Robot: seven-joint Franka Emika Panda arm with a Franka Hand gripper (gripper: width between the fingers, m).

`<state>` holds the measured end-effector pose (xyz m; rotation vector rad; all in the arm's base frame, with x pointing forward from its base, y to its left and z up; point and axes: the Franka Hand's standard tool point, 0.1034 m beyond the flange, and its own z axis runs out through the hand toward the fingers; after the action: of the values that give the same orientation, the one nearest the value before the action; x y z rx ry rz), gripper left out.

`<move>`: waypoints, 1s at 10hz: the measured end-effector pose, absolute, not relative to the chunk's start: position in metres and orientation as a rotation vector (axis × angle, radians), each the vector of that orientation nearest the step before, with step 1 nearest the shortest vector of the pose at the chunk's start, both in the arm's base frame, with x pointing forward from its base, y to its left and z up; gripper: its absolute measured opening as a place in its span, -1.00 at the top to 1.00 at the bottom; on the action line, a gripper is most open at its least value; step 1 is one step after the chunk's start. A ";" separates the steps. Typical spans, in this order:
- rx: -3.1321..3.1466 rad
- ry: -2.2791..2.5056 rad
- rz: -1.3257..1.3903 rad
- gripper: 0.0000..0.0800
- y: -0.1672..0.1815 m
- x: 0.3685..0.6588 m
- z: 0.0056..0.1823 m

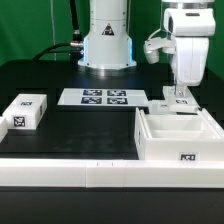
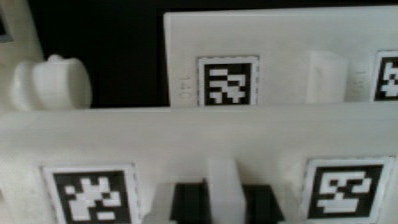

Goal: Assemble cabinet

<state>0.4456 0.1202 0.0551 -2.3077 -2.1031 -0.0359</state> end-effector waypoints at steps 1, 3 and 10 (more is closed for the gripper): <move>-2.307 -2.101 -0.036 0.82 0.120 0.447 0.054; -2.313 -2.094 -0.036 0.82 0.117 0.452 0.054; -2.308 -2.096 -0.004 0.82 0.115 0.452 0.056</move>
Offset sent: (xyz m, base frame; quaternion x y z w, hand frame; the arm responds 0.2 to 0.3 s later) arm 0.0195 -0.0057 0.0017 -0.0046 -0.0040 -0.0260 0.9996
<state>0.4521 0.1146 0.0557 -2.3078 -2.0957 -0.0041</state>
